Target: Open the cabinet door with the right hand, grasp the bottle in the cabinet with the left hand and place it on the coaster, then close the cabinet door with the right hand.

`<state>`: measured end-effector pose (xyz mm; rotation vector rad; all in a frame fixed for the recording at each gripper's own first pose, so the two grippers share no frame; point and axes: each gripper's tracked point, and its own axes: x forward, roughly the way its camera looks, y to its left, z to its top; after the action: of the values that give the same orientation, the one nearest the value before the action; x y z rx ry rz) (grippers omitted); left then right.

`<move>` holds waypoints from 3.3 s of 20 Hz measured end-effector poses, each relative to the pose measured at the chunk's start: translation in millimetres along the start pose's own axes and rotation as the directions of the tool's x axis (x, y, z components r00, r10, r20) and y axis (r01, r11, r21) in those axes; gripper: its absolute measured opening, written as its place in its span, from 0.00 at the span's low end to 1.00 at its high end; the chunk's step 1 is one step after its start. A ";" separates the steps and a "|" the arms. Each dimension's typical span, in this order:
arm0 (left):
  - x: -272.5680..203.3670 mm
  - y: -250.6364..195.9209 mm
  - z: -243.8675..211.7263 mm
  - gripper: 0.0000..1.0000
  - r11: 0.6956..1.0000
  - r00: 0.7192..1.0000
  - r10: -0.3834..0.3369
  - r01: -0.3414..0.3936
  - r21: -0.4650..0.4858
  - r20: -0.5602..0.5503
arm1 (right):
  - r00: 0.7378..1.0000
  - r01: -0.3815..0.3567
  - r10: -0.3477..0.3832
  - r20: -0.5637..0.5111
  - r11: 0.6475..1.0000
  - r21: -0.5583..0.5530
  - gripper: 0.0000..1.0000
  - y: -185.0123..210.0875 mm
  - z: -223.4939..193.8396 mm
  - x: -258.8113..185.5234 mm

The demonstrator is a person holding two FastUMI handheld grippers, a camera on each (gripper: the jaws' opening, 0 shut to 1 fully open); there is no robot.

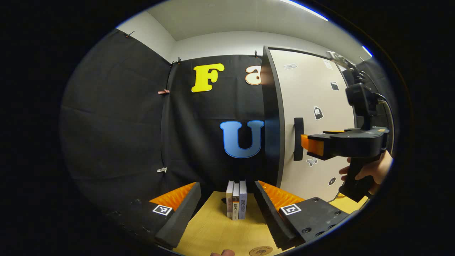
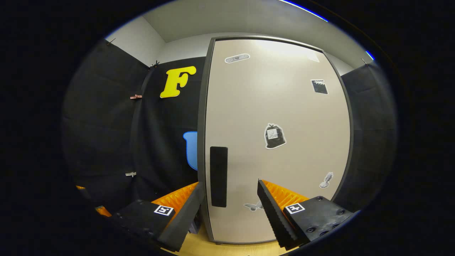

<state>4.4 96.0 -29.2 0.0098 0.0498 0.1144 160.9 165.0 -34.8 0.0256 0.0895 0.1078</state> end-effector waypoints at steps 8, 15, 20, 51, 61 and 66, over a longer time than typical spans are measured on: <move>7.4 19.5 -11.1 0.95 0.999 0.999 0.038 -0.039 -0.030 -0.018 | 1.000 0.009 -0.009 -0.006 1.000 -0.006 0.55 15.2 -14.6 48.0; -0.3 19.4 -14.2 0.95 0.998 0.999 0.040 -0.041 -0.036 -0.023 | 0.999 0.023 -0.022 -0.028 0.998 0.056 0.21 12.3 -16.3 48.3; -13.4 17.2 -5.9 0.95 0.999 0.999 0.045 -0.045 -0.028 -0.007 | 0.998 -0.034 0.037 -0.040 0.997 0.071 0.21 14.7 -13.4 32.3; -54.5 -78.2 25.6 0.95 0.995 0.994 -0.094 0.095 -0.020 0.047 | 0.983 -0.139 0.150 -0.103 0.984 0.110 0.21 -113.9 4.9 -209.8; -47.7 -130.3 31.2 0.92 0.982 0.980 -0.189 0.190 -0.017 0.054 | 0.995 -0.008 0.019 -0.099 0.994 0.105 0.19 -187.9 11.4 -258.0; -44.6 -146.6 31.1 0.92 0.975 0.974 -0.222 0.223 -0.015 0.050 | 0.993 0.069 -0.062 -0.101 0.995 0.069 0.19 -226.6 10.3 -272.2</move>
<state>-21.6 -54.9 2.2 -0.0133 0.0010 -0.1093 -83.7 -90.0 -7.5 0.0902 0.1932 0.0403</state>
